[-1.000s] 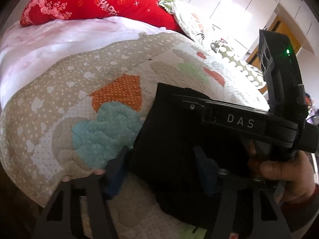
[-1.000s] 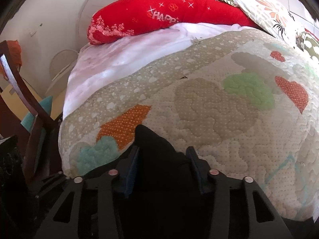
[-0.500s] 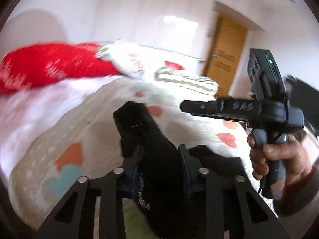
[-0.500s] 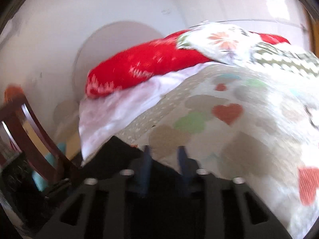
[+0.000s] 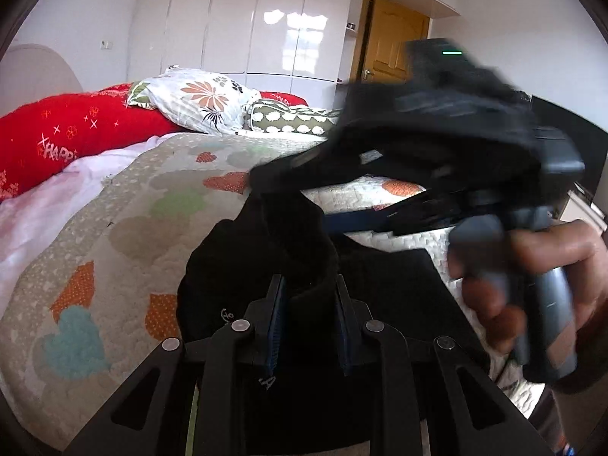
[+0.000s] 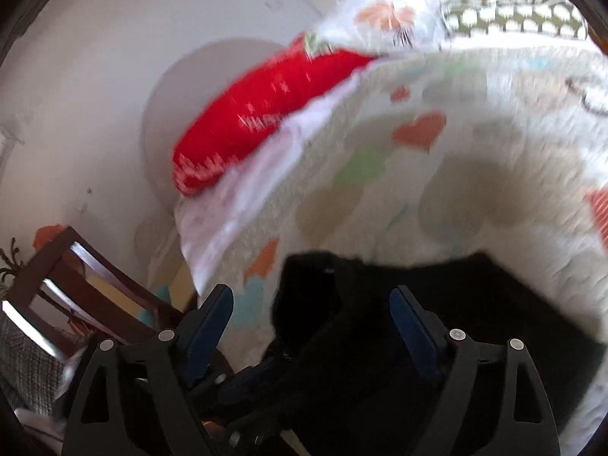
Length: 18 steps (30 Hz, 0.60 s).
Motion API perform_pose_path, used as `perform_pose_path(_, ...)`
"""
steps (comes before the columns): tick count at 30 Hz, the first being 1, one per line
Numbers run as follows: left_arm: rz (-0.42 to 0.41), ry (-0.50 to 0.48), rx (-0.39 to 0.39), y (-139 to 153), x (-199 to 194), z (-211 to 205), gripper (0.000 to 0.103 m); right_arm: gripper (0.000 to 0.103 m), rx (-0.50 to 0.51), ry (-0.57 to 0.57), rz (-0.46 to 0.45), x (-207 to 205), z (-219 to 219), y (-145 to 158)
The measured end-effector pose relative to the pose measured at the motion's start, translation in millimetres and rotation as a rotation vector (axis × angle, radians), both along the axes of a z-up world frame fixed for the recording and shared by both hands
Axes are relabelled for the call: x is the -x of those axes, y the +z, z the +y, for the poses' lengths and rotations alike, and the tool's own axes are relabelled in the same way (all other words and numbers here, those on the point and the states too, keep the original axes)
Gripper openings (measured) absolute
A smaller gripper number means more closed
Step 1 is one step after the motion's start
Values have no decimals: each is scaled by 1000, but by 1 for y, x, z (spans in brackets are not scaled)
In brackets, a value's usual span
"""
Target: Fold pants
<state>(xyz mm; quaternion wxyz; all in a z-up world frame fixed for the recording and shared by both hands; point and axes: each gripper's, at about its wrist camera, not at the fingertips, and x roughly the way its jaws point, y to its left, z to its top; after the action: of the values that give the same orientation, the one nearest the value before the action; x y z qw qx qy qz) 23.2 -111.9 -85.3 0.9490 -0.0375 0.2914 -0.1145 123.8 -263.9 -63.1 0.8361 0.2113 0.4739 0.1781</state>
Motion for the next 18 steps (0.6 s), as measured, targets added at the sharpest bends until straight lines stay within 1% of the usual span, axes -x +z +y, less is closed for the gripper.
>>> perform_pose_path(1,0,-3,-10,-2,1,-2,22,86,-4,11,21,-4,6,-9)
perform_pose_path(2,1,-5,-15,-2,1,-3,22,83,-11,21,37,-9,10,-17)
perform_pose_path(3,1,-8,-22,-3,2,-5,22,75,-11,40,44,-12,16,-23)
perform_pose_path(4,0,-6,-31,-5,4,-6,22,45,8,68,35,-13,23,-26)
perform_pose_path(5,-1,-4,-37,-4,5,-7,22,20,37,80,22,-11,26,-27)
perform_pose_path(6,-6,-7,-33,-2,8,-8,22,20,40,76,10,-9,24,-26)
perform_pose_path(7,-17,-18,-14,5,9,-9,22,20,23,66,-6,-4,18,-22)
perform_pose_path(9,-41,-50,14,16,15,-15,22,18,34,49,-62,9,7,-6)
perform_pose_path(13,-78,-201,90,40,20,-40,24,18,68,12,-170,45,-24,34)
perform_pose_path(14,-75,-226,110,42,21,-43,28,18,97,-10,-191,59,-36,41)
perform_pose_path(15,-54,-279,158,43,23,-44,32,18,119,-32,-189,67,-46,42)
perform_pose_path(16,-37,-302,179,43,23,-43,42,18,143,-65,-173,75,-58,39)
perform_pose_path(17,-20,-308,191,41,24,-40,49,18,169,-110,-139,84,-74,30)
perform_pose_path(18,-20,-285,173,38,26,-35,50,19,189,-146,-109,89,-85,22)
